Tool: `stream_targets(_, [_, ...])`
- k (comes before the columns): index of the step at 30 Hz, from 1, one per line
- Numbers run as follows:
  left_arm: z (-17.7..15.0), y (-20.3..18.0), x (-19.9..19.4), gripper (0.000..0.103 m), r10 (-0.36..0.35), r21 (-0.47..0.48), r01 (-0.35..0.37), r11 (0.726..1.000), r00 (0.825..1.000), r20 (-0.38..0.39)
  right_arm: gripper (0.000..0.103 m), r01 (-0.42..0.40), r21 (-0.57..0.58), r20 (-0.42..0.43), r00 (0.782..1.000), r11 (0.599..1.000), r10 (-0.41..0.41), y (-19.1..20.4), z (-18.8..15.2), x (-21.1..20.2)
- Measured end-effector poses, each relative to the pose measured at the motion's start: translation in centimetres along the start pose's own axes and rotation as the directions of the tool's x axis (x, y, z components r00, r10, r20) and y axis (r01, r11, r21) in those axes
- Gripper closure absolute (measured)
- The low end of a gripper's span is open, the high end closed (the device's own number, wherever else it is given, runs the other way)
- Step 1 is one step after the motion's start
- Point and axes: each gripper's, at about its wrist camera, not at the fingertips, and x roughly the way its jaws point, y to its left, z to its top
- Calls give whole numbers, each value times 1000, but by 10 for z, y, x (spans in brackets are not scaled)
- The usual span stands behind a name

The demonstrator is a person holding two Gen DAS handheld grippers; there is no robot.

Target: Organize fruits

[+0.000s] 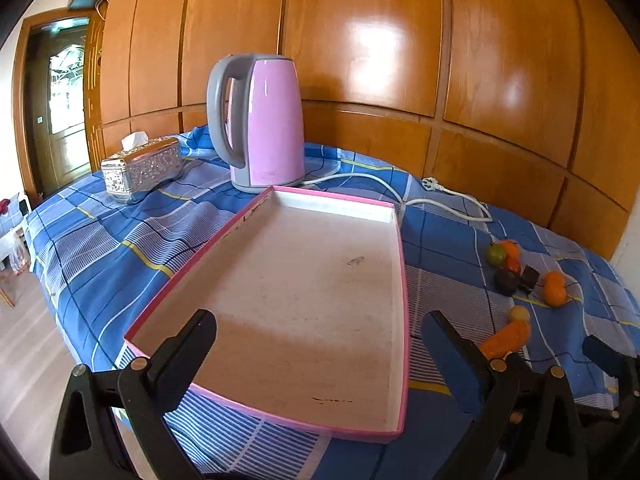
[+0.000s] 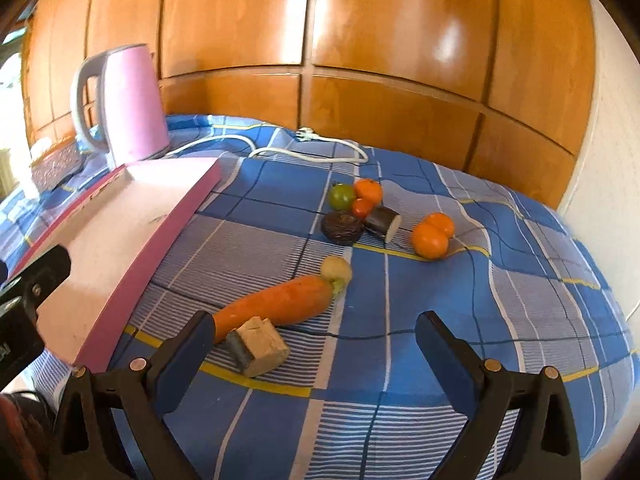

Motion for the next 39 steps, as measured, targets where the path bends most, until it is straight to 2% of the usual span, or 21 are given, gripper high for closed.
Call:
stream_targets(5, [0, 0, -1, 0, 0, -5, 0, 1000, 1000, -8, 1, -11, -40, 0, 1000, 999, 11, 8, 0, 1])
stream_targets(26, [1, -7, -3, 0, -24, 30, 25, 999, 1000, -15, 1, -10, 3, 7, 1000, 1000, 10, -1, 0, -4])
stream_targets(33, [-1, -10, -4, 0, -62, 40, 62, 997, 998, -20, 2, -23, 45, 9, 1000, 999, 23, -9, 0, -9])
stream_targets(34, [-1, -11, -4, 0, -68, 44, 69, 997, 997, -24, 4, -28, 56, 8, 1000, 998, 28, -11, 0, -9])
stream_targets(37, [-2, -14, -4, 0, -90, 59, 92, 994, 996, -29, 23, -35, 97, -14, 999, 995, 36, -19, 0, -7])
stream_targets(39, [-3, -16, -4, 0, -101, 69, 103, 992, 994, -32, 45, -34, 127, -34, 999, 991, 38, -25, -1, -4])
